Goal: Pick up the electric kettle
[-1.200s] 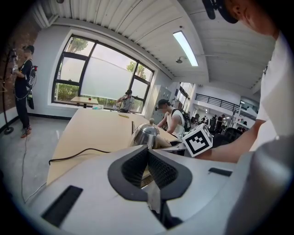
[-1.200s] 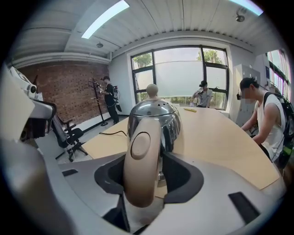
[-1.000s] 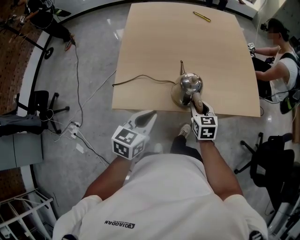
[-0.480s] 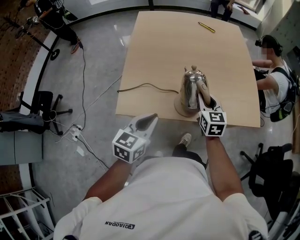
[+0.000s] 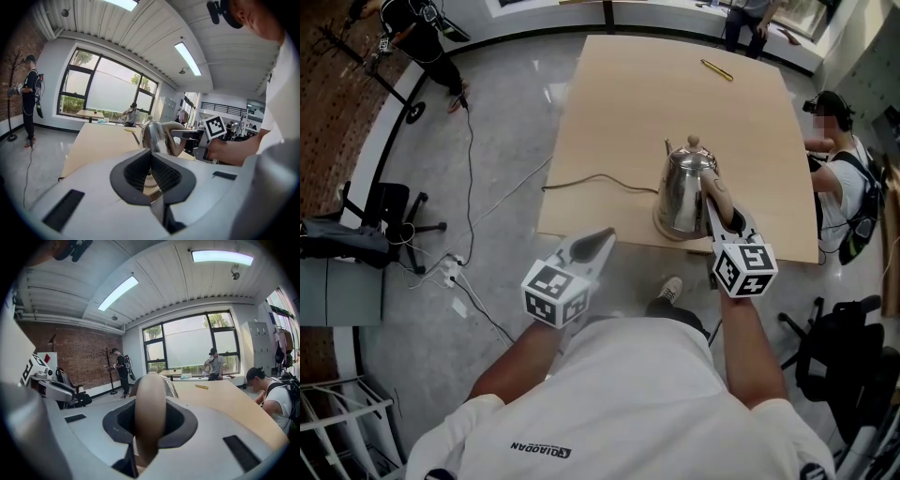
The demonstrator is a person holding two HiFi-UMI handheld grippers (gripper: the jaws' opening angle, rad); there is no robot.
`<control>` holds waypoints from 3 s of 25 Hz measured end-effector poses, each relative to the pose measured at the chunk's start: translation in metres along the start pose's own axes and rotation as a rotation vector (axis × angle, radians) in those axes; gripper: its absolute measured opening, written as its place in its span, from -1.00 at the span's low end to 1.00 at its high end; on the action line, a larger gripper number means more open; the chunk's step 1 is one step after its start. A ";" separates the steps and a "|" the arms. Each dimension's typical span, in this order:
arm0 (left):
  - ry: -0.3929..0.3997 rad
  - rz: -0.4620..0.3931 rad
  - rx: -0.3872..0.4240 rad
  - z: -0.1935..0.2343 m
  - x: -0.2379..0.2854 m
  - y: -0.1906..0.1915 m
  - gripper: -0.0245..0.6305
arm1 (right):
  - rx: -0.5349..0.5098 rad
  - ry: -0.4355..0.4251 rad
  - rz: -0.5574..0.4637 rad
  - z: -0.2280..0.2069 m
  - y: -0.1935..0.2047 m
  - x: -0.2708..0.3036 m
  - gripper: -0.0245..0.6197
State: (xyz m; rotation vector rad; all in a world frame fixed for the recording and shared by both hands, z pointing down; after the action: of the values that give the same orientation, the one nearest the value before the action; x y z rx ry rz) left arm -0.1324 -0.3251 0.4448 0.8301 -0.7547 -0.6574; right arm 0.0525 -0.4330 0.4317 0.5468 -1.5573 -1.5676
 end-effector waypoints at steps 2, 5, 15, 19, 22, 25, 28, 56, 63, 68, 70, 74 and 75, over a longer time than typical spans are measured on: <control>0.015 -0.005 -0.002 -0.002 -0.007 0.001 -0.94 | 0.008 -0.009 -0.010 0.011 -0.006 -0.012 -0.67; 0.048 -0.002 -0.014 -0.010 -0.014 0.007 -0.94 | 0.044 -0.013 -0.025 0.024 -0.006 -0.035 -0.67; 0.152 0.008 0.010 -0.042 -0.033 0.019 -0.94 | 0.061 0.024 -0.006 0.061 0.000 -0.103 -0.67; 0.155 -0.016 0.020 -0.057 -0.036 0.020 -0.94 | 0.075 0.009 -0.024 0.065 -0.002 -0.119 -0.67; 0.146 -0.033 0.021 -0.071 -0.035 0.021 -0.94 | 0.080 -0.014 -0.043 0.062 -0.005 -0.131 -0.67; 0.127 -0.044 0.017 -0.085 -0.033 0.026 -0.94 | 0.080 -0.033 -0.054 0.055 -0.005 -0.145 -0.67; 0.106 -0.057 0.006 -0.100 -0.029 0.030 -0.94 | 0.060 -0.053 -0.049 0.046 -0.004 -0.162 -0.67; -0.063 -0.069 -0.061 -0.194 -0.033 0.095 -0.94 | 0.077 -0.210 -0.059 0.009 0.048 -0.273 -0.67; -0.032 -0.053 -0.013 -0.164 -0.051 0.068 -0.94 | 0.116 -0.131 -0.084 0.030 0.035 -0.260 -0.67; -0.004 -0.037 0.011 -0.158 -0.050 0.068 -0.94 | 0.124 -0.098 -0.096 0.036 0.036 -0.257 -0.67; 0.009 -0.040 0.017 -0.152 -0.056 0.064 -0.94 | 0.123 -0.090 -0.093 0.044 0.032 -0.252 -0.67; 0.028 -0.041 0.013 -0.138 -0.067 0.060 -0.94 | 0.123 -0.080 -0.084 0.061 0.026 -0.243 -0.67; 0.032 -0.040 0.012 -0.137 -0.067 0.061 -0.94 | 0.121 -0.076 -0.083 0.063 0.025 -0.242 -0.67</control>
State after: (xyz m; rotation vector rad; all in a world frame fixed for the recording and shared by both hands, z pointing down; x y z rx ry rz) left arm -0.0484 -0.1882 0.4112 0.8661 -0.7151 -0.6740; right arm 0.1429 -0.2003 0.4043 0.6322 -1.7144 -1.5790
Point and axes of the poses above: the fingertips, and each gripper's own axes: x forward along the fingers, z to its left, y out of its underside, the point moved 1 cm from there along -x, backward along the fingers, and after that the axes turned 13 degrees about -x, right-handed, at the moved point
